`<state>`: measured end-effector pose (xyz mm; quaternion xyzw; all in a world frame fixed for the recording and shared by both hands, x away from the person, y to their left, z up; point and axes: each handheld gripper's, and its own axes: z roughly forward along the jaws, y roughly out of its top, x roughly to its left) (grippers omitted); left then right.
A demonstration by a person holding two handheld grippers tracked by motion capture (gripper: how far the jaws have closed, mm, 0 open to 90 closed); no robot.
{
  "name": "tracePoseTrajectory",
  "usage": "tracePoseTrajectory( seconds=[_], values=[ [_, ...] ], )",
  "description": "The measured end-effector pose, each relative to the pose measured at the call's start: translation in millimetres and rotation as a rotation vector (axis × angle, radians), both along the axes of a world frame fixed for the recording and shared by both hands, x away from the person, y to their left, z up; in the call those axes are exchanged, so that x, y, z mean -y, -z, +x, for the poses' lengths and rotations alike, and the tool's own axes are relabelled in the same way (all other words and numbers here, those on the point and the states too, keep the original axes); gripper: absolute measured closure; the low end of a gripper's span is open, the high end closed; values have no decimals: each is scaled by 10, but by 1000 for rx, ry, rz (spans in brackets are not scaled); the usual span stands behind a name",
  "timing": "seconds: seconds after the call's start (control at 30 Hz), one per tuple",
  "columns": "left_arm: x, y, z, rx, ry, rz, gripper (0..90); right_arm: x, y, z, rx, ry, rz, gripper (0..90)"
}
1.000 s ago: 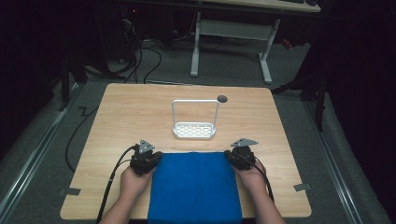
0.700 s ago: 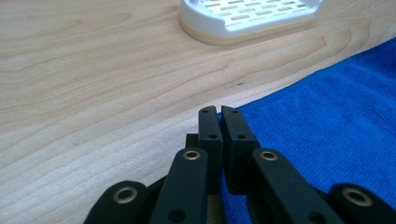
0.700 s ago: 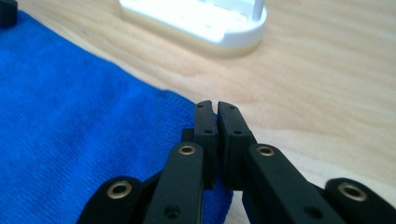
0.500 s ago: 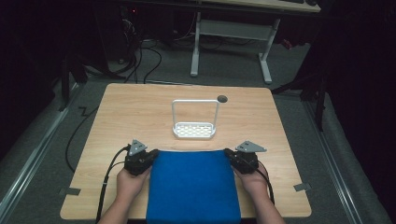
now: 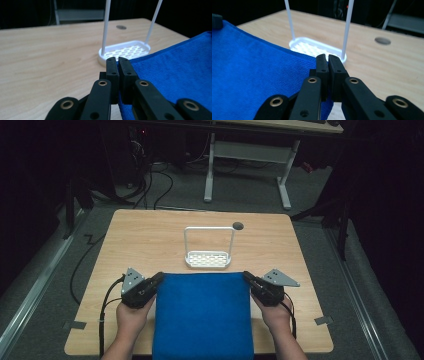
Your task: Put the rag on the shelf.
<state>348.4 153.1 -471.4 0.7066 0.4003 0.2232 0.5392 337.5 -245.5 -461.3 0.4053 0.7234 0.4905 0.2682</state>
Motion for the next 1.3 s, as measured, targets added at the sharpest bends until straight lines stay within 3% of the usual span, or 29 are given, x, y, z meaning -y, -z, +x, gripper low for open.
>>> tracePoseTrajectory(
  seconds=[0.3,0.47,0.77,0.8,0.97,1.1,1.17,1.3],
  values=[
    [-4,-270,-199,133,9,-51,875,-31,-285,-186,120,-2,56,882],
    [0,-359,-276,181,12,-65,875,-36,-384,-259,164,-4,71,882],
    [-2,-638,-408,286,14,-91,878,-41,-693,-403,284,7,110,883],
    [-5,-713,-410,310,13,-102,878,-48,-727,-409,294,8,110,883],
    [-10,-876,-392,356,10,-130,878,-76,-875,-420,347,14,121,883],
    [4,-1056,-333,398,7,-131,879,-114,-1097,-374,393,15,130,883],
    [9,-1131,-291,419,1,-124,879,-116,-1130,-359,401,14,126,884],
    [-9,-1250,-185,437,-15,-122,879,-136,-1307,-262,424,25,116,884]
  ],
)
